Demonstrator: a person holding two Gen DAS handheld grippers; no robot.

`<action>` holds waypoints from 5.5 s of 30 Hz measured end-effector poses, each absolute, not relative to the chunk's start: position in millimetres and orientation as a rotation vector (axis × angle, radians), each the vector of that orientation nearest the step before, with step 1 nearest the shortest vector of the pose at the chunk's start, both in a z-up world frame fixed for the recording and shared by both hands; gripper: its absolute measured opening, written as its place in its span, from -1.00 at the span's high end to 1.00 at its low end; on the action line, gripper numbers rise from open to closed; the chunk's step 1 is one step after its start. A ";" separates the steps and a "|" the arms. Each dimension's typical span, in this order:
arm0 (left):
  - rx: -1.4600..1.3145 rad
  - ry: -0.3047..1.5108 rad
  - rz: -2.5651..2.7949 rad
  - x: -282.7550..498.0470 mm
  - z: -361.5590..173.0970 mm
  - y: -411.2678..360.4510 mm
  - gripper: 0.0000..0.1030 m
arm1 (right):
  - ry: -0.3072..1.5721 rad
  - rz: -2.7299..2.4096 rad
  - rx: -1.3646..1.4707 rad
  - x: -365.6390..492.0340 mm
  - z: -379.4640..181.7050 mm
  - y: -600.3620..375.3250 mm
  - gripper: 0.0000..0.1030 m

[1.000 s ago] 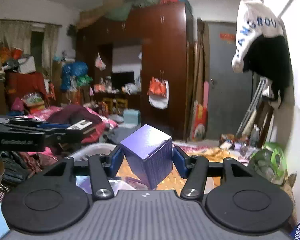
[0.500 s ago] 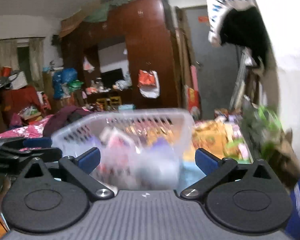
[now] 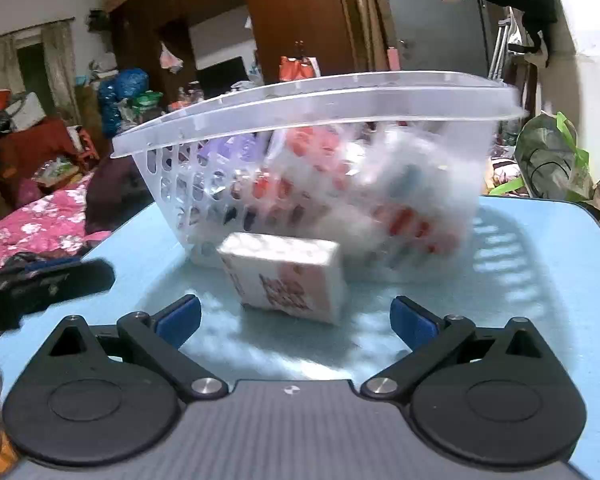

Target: Organize objects

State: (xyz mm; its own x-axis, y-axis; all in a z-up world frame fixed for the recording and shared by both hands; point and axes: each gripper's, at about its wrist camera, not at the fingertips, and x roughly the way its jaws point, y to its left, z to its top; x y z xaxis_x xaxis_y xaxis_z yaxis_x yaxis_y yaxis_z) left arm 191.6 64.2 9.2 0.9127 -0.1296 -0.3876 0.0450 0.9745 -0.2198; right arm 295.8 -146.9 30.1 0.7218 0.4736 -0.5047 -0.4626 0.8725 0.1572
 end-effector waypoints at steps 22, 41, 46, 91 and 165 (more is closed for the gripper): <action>-0.184 0.374 -0.150 182.3 -6.2 43.9 -0.76 | 0.462 0.453 0.014 269.6 40.7 -186.2 -0.41; -0.070 0.344 -0.274 264.1 152.3 29.0 -0.77 | 0.325 0.555 -0.024 342.4 180.6 -175.3 -0.49; -0.077 0.427 -0.253 309.1 150.3 23.8 -0.77 | 0.394 0.543 -0.089 385.9 172.6 -155.5 -0.94; 0.003 0.351 -0.230 235.8 124.4 17.4 -0.90 | 0.488 0.403 -0.095 316.5 133.9 -195.2 -1.00; 0.016 0.444 -0.236 241.8 109.4 3.0 -0.92 | 0.506 0.401 -0.089 314.6 125.4 -193.6 -1.00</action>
State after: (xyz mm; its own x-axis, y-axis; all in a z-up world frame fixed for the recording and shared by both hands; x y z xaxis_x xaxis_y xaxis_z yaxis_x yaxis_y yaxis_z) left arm 241.8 3.0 109.4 0.8760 -0.2229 -0.4277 0.2300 0.9725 -0.0358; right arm 314.6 -193.6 125.4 0.7990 0.3513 -0.4880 -0.3948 0.9187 0.0148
